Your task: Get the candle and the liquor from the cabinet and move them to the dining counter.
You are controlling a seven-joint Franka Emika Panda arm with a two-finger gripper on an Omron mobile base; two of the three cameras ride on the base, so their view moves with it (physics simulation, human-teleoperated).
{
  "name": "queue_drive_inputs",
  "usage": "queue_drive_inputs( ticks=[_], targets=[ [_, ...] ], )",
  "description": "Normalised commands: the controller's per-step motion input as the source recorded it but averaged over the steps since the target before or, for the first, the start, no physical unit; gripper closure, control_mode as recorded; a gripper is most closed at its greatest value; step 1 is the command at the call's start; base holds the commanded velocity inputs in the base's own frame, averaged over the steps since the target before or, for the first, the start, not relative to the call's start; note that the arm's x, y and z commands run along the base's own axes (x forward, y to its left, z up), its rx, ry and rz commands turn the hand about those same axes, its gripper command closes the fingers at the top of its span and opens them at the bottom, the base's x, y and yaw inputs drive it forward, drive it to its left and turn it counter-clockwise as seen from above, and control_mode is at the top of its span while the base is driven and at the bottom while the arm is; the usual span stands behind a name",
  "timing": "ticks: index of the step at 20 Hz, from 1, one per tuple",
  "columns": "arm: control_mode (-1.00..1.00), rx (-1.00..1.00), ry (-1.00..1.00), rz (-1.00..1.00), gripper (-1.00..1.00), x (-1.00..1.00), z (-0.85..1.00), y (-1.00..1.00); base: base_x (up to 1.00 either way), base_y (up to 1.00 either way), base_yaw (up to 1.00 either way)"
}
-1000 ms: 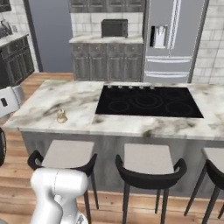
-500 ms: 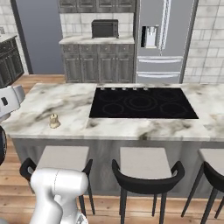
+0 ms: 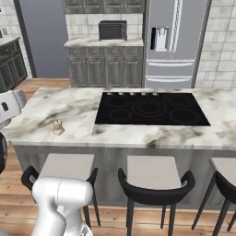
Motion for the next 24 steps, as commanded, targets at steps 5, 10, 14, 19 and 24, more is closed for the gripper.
queue_drive_inputs(
  ticks=[5, 10, 14, 19, 24],
  targets=[
    [1.00, 0.00, 0.00, 0.00, 1.00, 0.00, 0.00, 0.00, 0.56, -0.15, 0.11],
    [-1.00, 0.02, 0.00, 0.14, 1.00, 0.49, -0.20, -0.31, 0.11, -0.06, 0.03],
    [-1.00, 0.04, 0.00, 0.21, 1.00, 0.75, -0.26, -0.46, 0.00, 0.00, 0.00],
    [-1.00, 0.02, 0.00, 0.25, 1.00, 0.72, -0.35, -0.48, 0.00, 0.00, 0.00],
    [-1.00, 0.01, 0.00, 0.23, 1.00, 0.71, -0.41, -0.33, 0.00, 0.00, 0.00]
  ],
)
